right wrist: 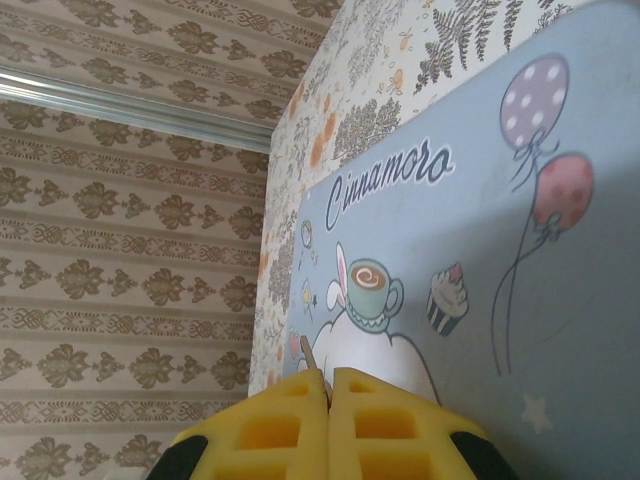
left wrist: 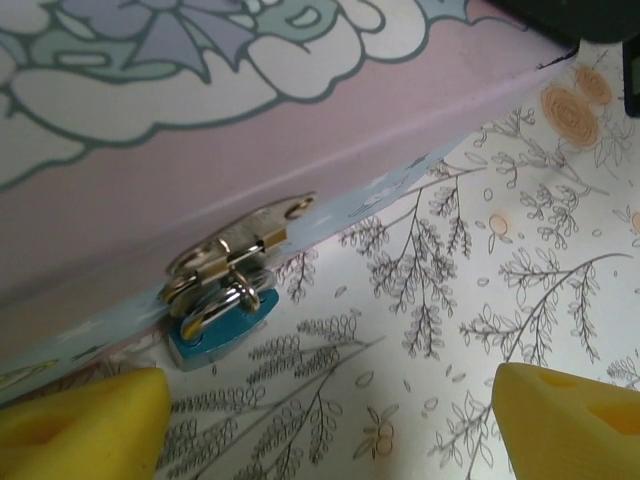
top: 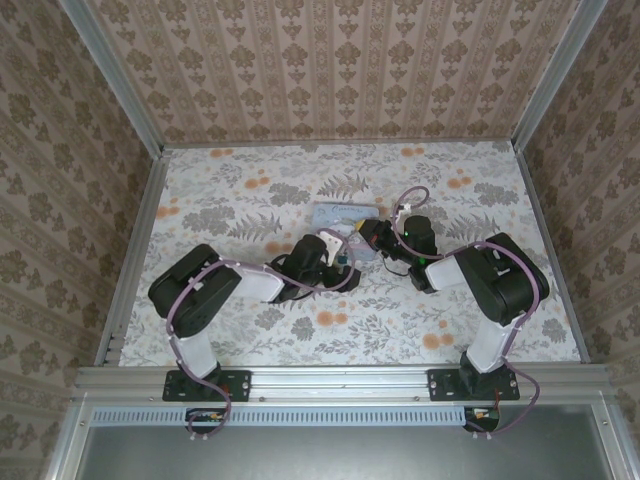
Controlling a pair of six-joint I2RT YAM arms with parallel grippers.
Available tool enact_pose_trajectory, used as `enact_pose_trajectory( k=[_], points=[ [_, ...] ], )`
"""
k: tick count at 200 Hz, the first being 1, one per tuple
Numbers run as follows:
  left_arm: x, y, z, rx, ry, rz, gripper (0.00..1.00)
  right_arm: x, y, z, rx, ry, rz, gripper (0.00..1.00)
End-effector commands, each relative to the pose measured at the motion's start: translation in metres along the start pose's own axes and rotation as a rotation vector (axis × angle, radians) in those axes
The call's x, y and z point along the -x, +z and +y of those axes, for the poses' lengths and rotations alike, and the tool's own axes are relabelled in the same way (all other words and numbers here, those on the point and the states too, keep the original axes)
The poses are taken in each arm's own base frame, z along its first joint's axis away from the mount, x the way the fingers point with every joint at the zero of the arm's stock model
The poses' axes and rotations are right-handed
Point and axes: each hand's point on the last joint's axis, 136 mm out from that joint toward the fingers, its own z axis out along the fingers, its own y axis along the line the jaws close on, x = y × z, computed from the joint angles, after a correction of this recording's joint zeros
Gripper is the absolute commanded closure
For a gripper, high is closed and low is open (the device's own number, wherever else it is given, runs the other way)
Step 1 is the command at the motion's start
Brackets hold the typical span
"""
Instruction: Unlock the padlock with the key
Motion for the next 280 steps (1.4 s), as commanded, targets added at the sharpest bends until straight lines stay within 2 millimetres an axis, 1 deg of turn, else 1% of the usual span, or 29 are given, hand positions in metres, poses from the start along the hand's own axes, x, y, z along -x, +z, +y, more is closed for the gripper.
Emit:
enact_pose_trajectory(
  k=[1, 33, 71, 106, 150, 177, 200, 234, 254, 280],
  points=[
    [0.004, 0.010, -0.002, -0.019, 0.021, -0.028, 0.15, 0.002, 0.002, 0.004, 0.020, -0.010, -0.012, 1.00],
    [0.003, 0.017, -0.006, -0.052, 0.002, -0.041, 0.15, 0.000, 0.002, -0.003, -0.002, -0.008, -0.011, 1.00],
    [0.011, 0.021, -0.012, -0.082, -0.024, -0.069, 0.15, -0.003, 0.002, -0.014, -0.023, -0.002, -0.011, 1.00],
    [0.020, 0.021, -0.016, -0.125, -0.063, -0.098, 0.15, -0.004, 0.003, -0.018, -0.031, 0.004, -0.010, 1.00],
    [0.033, 0.015, -0.015, -0.194, -0.161, -0.162, 0.15, -0.005, 0.002, -0.020, -0.037, 0.003, -0.010, 1.00],
    [0.036, 0.013, -0.014, -0.218, -0.187, -0.172, 0.15, -0.005, 0.003, -0.022, -0.040, 0.004, -0.012, 1.00],
    [0.037, 0.010, -0.018, -0.237, -0.195, -0.180, 0.15, -0.005, 0.003, -0.023, -0.039, 0.009, -0.013, 1.00],
    [0.044, 0.000, -0.023, -0.270, -0.230, -0.221, 0.15, -0.005, 0.005, -0.025, -0.037, 0.015, -0.013, 1.00],
    [0.045, -0.002, -0.023, -0.275, -0.245, -0.232, 0.15, -0.004, 0.006, -0.025, -0.034, 0.016, -0.016, 1.00],
    [0.041, -0.001, -0.021, -0.272, -0.267, -0.235, 0.15, -0.004, 0.006, -0.024, -0.033, 0.016, -0.015, 1.00]
  ],
)
